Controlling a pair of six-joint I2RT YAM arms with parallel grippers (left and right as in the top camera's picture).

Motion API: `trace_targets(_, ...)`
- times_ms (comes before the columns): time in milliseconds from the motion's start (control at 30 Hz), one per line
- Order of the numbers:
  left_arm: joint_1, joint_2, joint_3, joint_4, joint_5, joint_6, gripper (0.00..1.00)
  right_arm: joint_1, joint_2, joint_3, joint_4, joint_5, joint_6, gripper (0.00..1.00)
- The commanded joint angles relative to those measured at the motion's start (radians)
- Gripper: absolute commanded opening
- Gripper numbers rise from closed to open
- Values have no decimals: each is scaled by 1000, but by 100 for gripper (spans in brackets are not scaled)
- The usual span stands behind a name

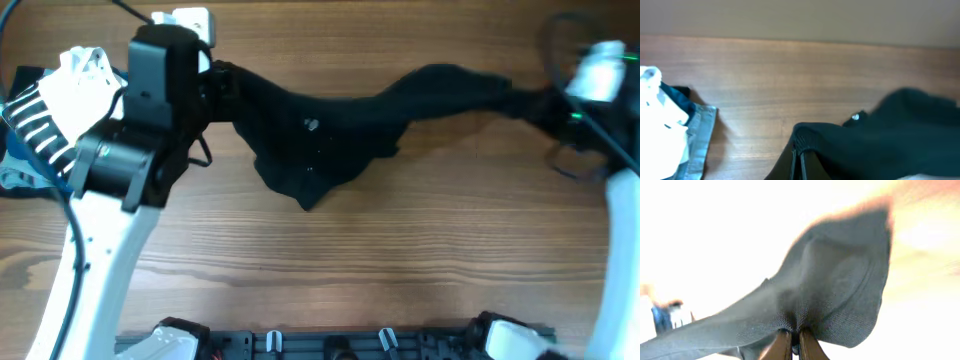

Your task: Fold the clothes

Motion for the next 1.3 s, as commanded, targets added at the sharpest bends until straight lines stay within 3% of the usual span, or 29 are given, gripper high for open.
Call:
trace_targets(0,-2,-106,9,15,-43,16,4,-69,-107,98,-20,-2,26,4)
trace_targets(233,-2,-290,9,24,-48,65,4,-84,-252,250,-112,-2,97,4)
trace_targets(500,-2,-447,9,76,-109,65,4,-84,-298,268,-156,-64,140,4)
trace_targets(700,-2,-292,9,153,-78,75,4,-83,-169,268,-62,-138,141,4)
trace_targets(867,-2,-49,29,431,7,224,4,-83,15,268,118,-204,93,4)
trace_targets(967,-6,81,158,519,30,283,4,-83,117,269,294,-356,105,4)
trace_targets(1133,-17,192,542,358,30,305,4,-98,153,269,501,-531,211,4)
trace_targets(1267,-16,187,676,183,29,309,4,-116,111,269,465,-491,198,4)
